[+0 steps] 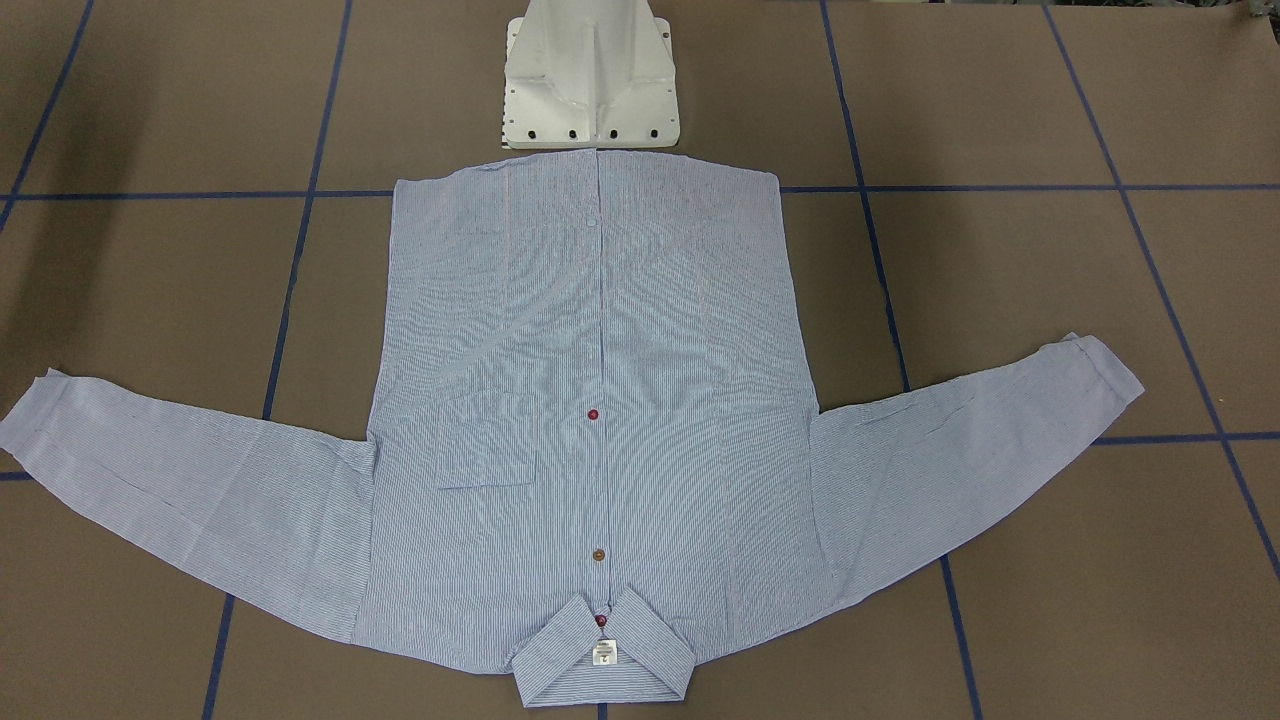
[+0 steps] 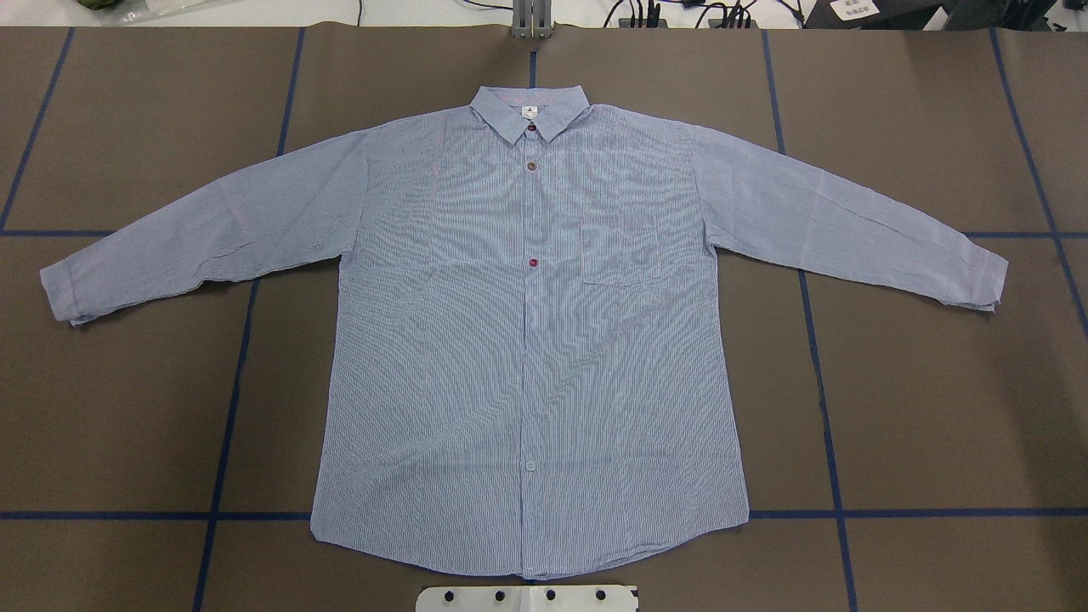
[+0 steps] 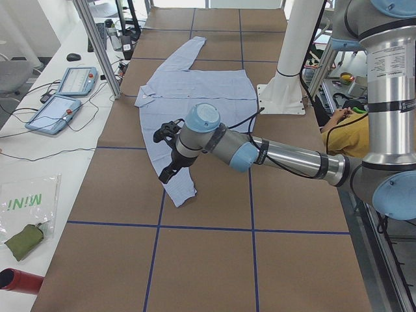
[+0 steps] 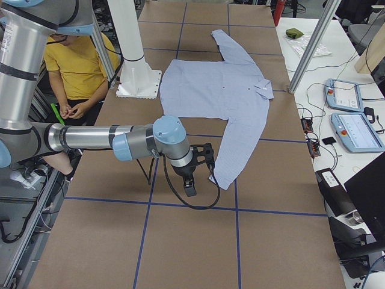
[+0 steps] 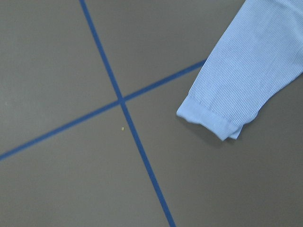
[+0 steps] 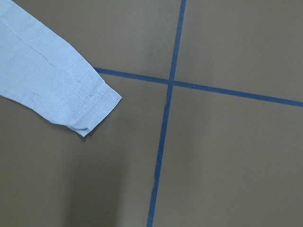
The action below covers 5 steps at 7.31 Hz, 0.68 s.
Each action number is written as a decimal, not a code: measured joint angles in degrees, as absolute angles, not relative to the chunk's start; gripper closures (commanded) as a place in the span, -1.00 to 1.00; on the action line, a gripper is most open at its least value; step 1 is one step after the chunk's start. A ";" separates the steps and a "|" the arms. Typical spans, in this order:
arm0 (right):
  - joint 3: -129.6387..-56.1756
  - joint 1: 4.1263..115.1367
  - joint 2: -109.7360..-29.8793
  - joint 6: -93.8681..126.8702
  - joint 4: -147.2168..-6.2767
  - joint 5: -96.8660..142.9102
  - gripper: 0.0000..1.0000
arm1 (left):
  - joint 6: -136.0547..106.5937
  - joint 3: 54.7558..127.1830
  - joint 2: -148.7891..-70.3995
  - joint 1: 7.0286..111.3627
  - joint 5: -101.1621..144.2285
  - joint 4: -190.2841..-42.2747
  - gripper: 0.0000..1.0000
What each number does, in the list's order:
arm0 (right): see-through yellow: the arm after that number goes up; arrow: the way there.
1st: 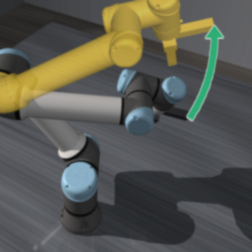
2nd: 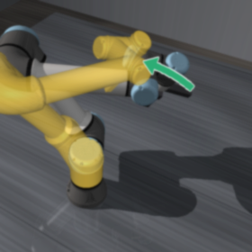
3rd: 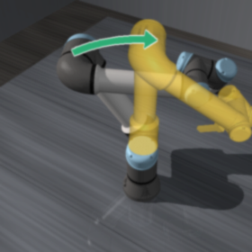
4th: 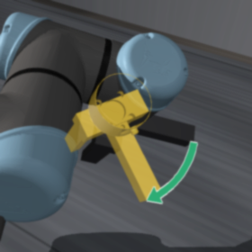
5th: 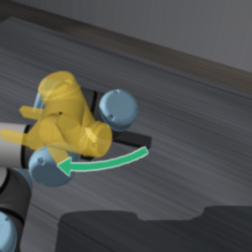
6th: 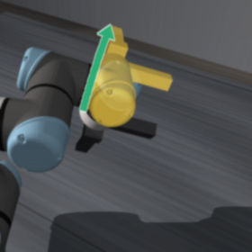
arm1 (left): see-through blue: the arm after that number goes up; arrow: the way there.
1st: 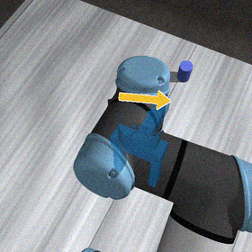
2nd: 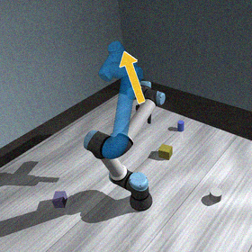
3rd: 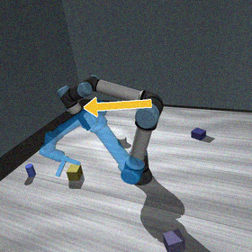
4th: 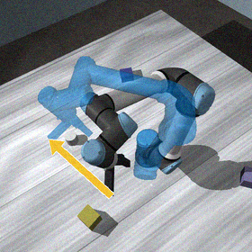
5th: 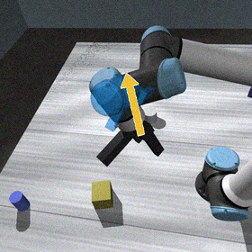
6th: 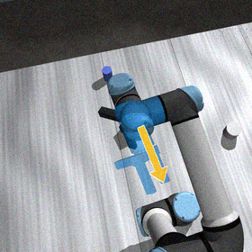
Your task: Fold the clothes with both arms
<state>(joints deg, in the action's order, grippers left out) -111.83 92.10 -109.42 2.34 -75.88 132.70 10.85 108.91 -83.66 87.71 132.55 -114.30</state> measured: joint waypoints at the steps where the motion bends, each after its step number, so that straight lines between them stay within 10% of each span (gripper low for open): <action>1: -109.97 90.59 -108.89 8.44 -70.90 133.27 -0.99 | 10.95 108.30 -84.19 87.71 132.65 -116.17 -1.00; 5: -99.56 74.90 -105.96 40.25 -43.16 125.89 -0.76 | 11.07 108.03 -84.29 87.72 132.77 -117.15 -1.00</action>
<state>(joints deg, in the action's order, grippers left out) -99.56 74.90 -105.96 40.25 -43.16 125.89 11.07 108.03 -84.29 87.72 132.77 -117.15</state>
